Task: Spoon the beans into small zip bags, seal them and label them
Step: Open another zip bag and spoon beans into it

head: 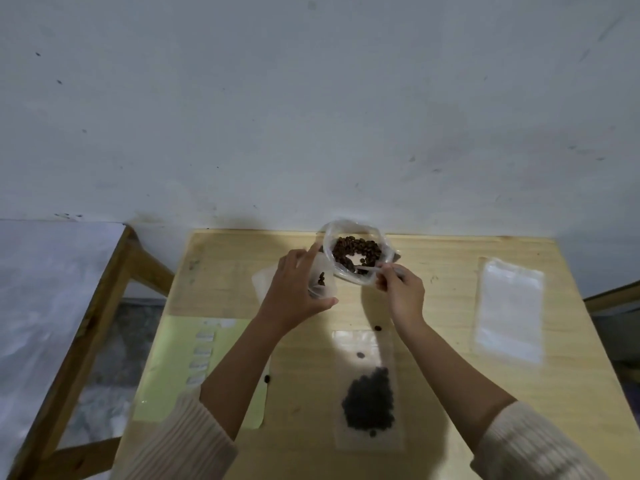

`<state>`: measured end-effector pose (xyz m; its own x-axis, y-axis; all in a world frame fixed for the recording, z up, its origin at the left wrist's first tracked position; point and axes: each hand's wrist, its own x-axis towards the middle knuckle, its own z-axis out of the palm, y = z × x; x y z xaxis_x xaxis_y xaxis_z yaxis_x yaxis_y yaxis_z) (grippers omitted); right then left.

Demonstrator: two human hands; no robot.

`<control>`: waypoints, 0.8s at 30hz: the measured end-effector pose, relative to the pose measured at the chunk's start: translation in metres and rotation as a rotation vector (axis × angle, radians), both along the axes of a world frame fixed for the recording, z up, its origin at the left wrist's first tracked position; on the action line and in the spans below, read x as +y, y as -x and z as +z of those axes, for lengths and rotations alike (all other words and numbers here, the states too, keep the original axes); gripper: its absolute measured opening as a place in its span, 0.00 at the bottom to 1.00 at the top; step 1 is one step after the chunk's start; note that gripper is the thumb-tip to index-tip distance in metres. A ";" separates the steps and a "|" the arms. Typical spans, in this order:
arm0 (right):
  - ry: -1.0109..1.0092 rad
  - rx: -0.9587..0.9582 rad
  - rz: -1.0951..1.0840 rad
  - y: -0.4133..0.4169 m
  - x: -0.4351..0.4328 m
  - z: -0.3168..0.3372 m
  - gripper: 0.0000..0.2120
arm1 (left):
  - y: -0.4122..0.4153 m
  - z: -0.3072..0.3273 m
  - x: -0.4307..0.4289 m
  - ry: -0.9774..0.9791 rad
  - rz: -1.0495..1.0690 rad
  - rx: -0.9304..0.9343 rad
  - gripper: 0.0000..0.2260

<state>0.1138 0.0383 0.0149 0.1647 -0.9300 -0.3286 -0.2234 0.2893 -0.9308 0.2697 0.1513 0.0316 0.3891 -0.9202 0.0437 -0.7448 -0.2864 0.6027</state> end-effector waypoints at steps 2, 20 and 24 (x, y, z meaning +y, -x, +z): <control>-0.061 -0.022 -0.044 -0.002 -0.004 -0.001 0.09 | 0.000 -0.001 0.000 -0.010 0.006 0.014 0.45; 0.197 -0.242 0.172 0.042 -0.014 0.054 0.08 | 0.009 0.004 -0.026 -0.018 -0.062 -0.009 0.46; 0.213 -0.231 0.088 0.040 -0.008 0.054 0.09 | 0.011 0.007 -0.023 0.027 -0.094 -0.037 0.44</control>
